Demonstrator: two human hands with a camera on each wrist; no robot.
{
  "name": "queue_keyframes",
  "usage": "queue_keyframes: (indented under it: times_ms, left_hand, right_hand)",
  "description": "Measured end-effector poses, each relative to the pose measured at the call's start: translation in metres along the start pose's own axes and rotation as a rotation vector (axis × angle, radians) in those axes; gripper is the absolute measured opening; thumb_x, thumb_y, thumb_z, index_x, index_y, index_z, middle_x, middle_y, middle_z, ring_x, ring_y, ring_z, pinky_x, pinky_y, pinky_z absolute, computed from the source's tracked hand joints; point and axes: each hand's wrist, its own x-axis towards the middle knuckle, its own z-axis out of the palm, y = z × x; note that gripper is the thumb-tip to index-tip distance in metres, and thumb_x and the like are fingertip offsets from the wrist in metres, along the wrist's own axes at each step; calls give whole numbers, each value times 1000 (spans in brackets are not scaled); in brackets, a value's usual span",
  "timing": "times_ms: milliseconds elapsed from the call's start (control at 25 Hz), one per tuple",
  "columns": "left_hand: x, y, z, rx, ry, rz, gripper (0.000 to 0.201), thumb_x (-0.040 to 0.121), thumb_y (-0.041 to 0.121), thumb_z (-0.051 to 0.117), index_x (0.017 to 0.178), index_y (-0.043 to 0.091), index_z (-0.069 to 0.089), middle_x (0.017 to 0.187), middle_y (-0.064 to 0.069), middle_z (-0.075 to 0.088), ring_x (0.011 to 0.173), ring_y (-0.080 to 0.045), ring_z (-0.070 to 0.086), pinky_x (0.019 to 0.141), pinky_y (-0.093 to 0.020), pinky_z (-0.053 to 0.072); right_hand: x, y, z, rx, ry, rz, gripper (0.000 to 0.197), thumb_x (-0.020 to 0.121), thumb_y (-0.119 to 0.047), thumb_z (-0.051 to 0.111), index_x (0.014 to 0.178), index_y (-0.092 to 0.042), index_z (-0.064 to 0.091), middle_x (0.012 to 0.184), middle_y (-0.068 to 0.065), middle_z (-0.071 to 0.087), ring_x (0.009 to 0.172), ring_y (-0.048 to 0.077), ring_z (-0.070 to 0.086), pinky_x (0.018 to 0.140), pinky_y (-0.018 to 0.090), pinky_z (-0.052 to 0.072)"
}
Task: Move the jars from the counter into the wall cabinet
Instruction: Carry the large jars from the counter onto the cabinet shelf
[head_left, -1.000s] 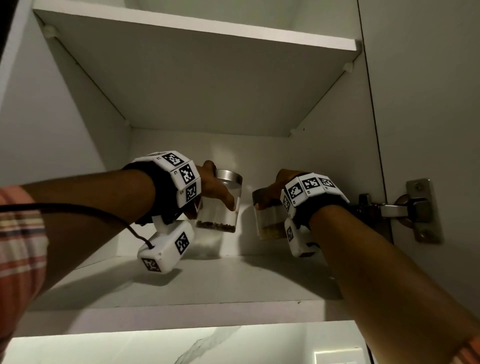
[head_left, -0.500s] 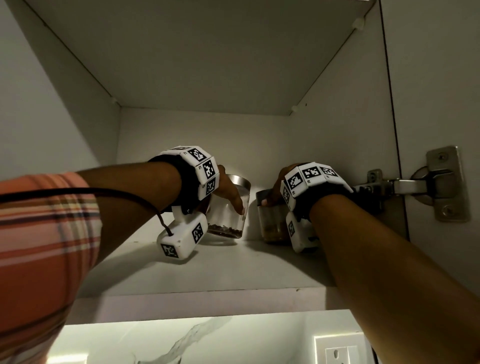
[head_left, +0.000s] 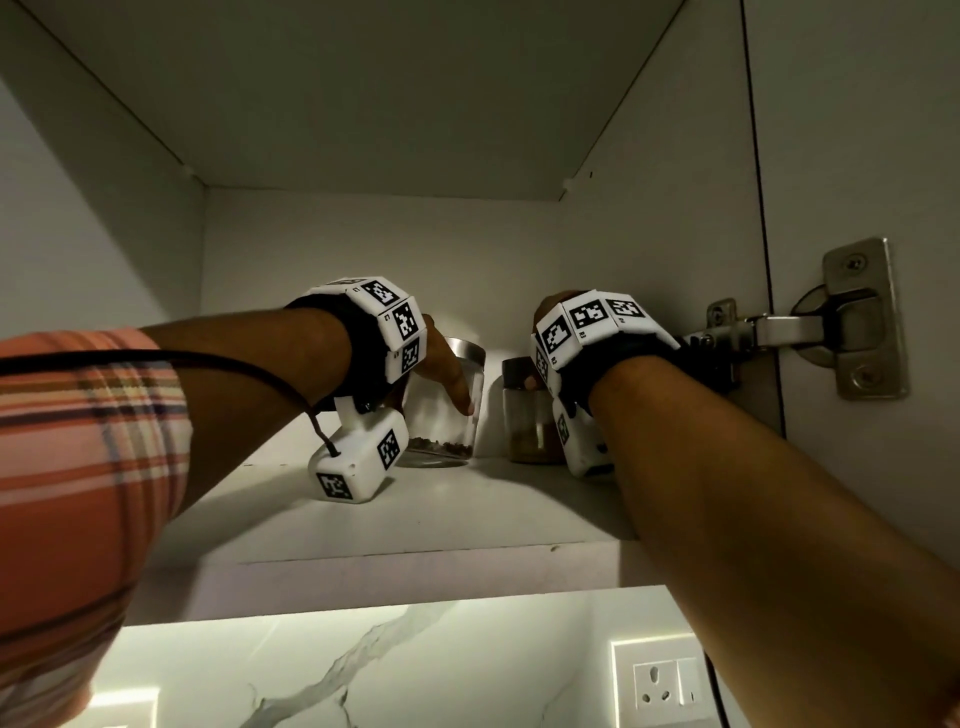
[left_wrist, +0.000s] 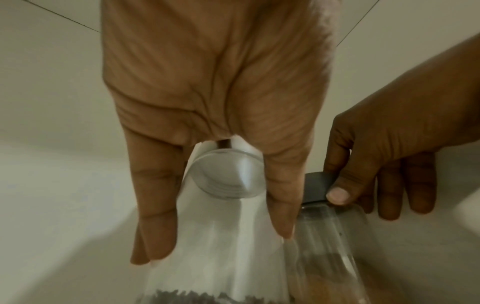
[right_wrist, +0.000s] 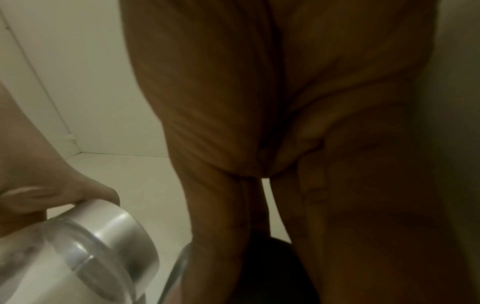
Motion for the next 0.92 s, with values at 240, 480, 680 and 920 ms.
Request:
queue_keyframes:
  times_ms: [240, 480, 680, 920]
  left_hand:
    - [-18, 1, -3, 57, 6, -21, 69, 70, 33, 81, 122, 4, 46, 75, -16, 60, 85, -35, 64, 69, -40, 50]
    - [-20, 2, -7, 126, 22, -19, 81, 72, 51, 73, 129, 2, 43, 94, -17, 68, 99, -31, 66, 91, -40, 49]
    - [-25, 12, -7, 226, 34, 36, 64, 83, 43, 65, 126, -2, 51, 105, -18, 63, 108, -29, 61, 93, -34, 45]
    - [-27, 16, 0, 339, 44, 56, 63, 84, 45, 62, 126, -1, 50, 75, -10, 57, 97, -23, 58, 85, -30, 45]
  right_hand:
    - [-11, -1, 1, 24, 68, -110, 41, 77, -18, 73, 58, -12, 38, 113, 23, 62, 107, 42, 59, 90, 51, 51]
    - [-17, -2, 7, -73, 158, -128, 21, 87, -13, 60, 70, -1, 53, 110, 28, 62, 101, 44, 61, 85, 50, 54]
    - [-17, 2, 3, -16, 133, -139, 37, 86, -12, 58, 56, -10, 36, 77, 13, 54, 96, 35, 61, 88, 47, 53]
    - [-20, 5, -2, -30, 109, -144, 40, 87, -13, 60, 56, -13, 36, 70, 4, 45, 96, 29, 58, 86, 39, 51]
